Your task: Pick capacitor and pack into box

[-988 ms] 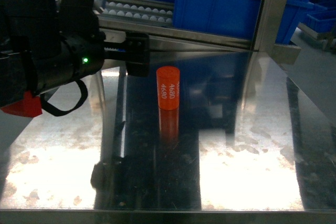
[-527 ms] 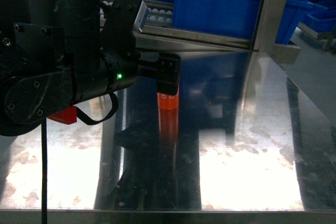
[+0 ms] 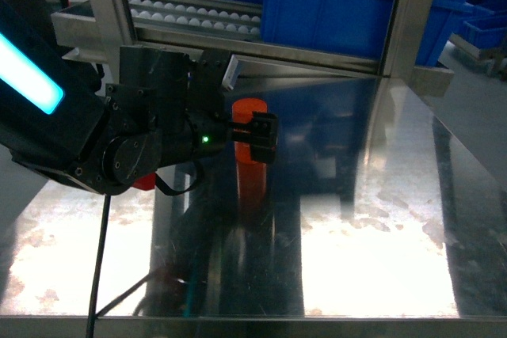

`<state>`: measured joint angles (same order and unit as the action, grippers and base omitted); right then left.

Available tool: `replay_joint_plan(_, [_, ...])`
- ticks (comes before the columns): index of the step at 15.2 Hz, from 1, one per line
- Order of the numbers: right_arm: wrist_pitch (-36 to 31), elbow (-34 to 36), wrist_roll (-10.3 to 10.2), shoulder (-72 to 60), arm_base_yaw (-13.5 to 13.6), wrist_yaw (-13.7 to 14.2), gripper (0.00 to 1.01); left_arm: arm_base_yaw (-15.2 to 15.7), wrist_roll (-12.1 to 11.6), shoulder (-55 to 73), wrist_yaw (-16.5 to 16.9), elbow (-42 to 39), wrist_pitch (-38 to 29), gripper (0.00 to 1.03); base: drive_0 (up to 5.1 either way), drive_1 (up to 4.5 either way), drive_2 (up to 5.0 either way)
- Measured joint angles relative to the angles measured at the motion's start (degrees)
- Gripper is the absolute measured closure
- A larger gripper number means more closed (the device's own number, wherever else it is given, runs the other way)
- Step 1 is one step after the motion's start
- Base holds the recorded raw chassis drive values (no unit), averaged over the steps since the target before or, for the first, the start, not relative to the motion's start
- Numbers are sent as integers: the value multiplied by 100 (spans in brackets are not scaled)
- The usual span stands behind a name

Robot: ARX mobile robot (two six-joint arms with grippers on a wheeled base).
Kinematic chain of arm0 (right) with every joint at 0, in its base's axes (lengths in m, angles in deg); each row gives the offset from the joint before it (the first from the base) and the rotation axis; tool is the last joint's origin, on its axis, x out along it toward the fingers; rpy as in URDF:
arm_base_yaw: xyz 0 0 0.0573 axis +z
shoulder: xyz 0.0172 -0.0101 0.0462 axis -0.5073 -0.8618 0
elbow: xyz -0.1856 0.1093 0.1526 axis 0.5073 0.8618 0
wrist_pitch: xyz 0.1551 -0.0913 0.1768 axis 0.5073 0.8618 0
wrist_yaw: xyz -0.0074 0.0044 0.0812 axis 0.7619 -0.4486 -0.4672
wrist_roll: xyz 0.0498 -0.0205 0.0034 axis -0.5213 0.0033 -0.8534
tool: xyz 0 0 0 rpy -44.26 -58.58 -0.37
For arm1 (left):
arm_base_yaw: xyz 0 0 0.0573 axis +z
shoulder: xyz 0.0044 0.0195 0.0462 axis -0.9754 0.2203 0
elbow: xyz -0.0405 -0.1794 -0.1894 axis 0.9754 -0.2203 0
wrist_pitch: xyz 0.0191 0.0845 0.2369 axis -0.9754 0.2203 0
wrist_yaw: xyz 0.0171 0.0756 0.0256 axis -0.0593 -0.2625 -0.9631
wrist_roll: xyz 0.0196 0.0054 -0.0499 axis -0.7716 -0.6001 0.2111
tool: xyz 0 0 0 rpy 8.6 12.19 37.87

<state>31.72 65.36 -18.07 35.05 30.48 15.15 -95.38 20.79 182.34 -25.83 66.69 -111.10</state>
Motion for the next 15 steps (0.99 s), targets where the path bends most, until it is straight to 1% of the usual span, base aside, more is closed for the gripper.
replay_joint_plan(1, [0,2,0,0,0,0,3,22,48,87,61,133,74,5,0,0,0])
replay_joint_plan(6, [0,0,0,0,0,0,3,22,44,256,35,321,170,6,0,0,0])
replay_joint_plan(8, [0,0,0,0,0,0,3,28,35,295,7,369,216,14,0,0,0])
replay_joint_plan(9, [0,0,0,0,0,0,3,31,20,297,4,376,258,21,0,0,0])
replay_joint_plan(12, [0,2,0,0,0,0,3,33,-22,297,-2,391,286,47,0,0,0])
replay_joint_plan(13, [0,2,0,0,0,0,3,83,-11,125,-153,122,-15,58,0,0,0])
replay_joint_plan(15, [0,2,0,0,0,2,3,192,17,-457,-509,-387,-356,58,0,0,0])
